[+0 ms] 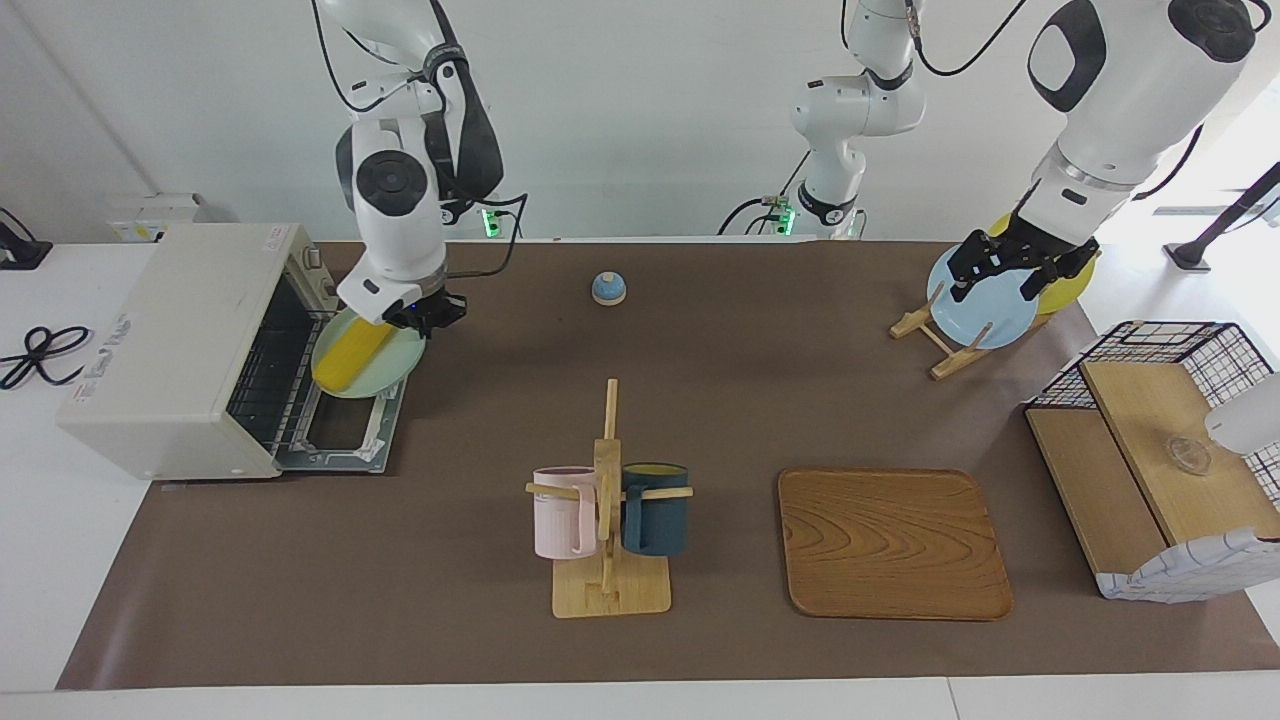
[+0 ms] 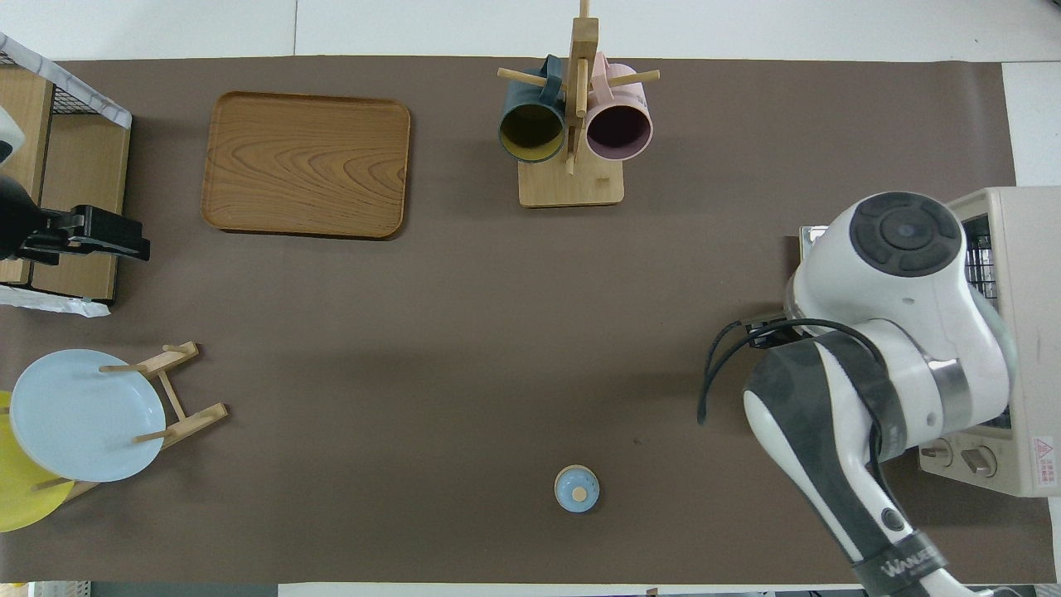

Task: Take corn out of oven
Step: 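Pull the plate out and lower it onto the table center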

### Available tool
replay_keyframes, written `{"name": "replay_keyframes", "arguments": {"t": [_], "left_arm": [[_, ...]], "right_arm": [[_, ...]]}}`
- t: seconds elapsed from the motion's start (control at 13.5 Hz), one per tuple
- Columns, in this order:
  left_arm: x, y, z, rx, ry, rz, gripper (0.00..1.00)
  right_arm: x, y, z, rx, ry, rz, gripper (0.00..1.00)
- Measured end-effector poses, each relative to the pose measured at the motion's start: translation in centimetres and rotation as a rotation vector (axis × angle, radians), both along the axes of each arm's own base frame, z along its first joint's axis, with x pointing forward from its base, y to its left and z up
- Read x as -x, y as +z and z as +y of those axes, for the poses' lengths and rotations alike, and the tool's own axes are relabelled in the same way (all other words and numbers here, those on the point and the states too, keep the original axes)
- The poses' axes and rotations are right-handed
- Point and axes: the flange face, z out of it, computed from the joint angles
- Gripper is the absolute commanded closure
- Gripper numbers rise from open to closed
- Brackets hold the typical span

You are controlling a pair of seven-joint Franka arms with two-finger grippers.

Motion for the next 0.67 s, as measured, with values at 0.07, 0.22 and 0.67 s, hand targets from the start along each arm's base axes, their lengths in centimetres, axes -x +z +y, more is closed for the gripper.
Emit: {"name": "replay_keyframes", "arguments": {"t": [0.07,0.22,0.67], "left_arm": [[0.0,0.0,0.0,0.0,-0.001,0.0,0.0],[0.0,0.0,-0.1,0.0,-0.002,-0.001,0.0],[-0.2,-0.4,-0.1,0.001,-0.001,-0.013,0.0]], "right_arm": [[0.0,0.6,3.0,0.007,-0.008,-0.022,1.0],[-0.2,1.3,8.3,0.012,-0.02,-0.049,1.0],[-1.5,1.3,24.2,0.044,-0.123,-0.062,1.0]]}}
